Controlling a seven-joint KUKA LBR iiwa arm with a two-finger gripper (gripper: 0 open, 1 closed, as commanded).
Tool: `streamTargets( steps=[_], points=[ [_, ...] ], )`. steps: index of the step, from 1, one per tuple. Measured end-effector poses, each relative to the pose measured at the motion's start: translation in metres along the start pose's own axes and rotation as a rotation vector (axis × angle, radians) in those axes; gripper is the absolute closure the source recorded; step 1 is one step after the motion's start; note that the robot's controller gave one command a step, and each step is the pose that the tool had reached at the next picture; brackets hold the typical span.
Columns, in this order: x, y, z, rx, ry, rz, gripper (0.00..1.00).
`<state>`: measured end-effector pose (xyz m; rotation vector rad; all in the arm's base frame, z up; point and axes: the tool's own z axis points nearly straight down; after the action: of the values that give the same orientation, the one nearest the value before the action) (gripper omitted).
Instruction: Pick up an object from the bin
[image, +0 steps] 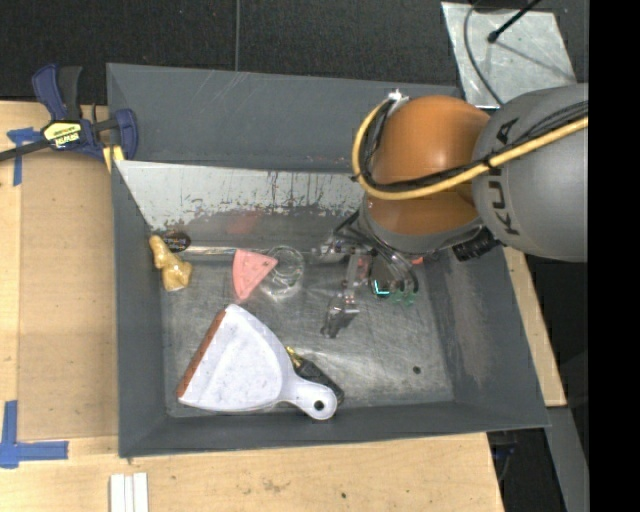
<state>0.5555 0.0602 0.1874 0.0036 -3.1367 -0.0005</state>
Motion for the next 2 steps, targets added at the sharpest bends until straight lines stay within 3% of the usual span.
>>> streamTargets(
  steps=[1, 2],
  points=[
    [-0.0017, -0.0002, -0.0042, 0.000, -0.008, 0.001, 0.00],
    [-0.0078, 0.0031, 0.0023, 0.001, -0.011, -0.092, 0.00]
  ],
)
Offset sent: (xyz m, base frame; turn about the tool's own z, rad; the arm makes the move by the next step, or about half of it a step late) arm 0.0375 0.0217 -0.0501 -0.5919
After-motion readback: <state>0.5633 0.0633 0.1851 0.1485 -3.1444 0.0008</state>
